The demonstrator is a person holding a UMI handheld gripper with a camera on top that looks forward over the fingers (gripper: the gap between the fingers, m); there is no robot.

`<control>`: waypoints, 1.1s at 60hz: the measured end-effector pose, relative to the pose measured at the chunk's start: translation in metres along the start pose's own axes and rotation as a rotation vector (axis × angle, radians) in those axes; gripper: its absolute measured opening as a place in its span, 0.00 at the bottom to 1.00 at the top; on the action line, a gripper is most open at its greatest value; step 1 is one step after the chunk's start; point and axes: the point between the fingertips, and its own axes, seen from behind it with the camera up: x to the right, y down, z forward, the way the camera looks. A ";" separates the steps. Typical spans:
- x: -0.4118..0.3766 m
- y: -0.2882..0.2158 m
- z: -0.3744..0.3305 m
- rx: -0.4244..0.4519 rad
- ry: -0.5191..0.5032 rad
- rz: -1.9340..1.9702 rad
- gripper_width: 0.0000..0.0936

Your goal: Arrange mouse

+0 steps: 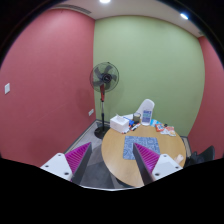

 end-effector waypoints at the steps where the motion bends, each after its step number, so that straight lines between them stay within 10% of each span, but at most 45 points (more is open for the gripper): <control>1: 0.002 0.001 0.000 -0.002 0.005 0.003 0.90; 39: 0.261 0.261 0.078 -0.206 0.208 0.087 0.90; 66: 0.487 0.302 0.209 -0.200 0.316 0.289 0.89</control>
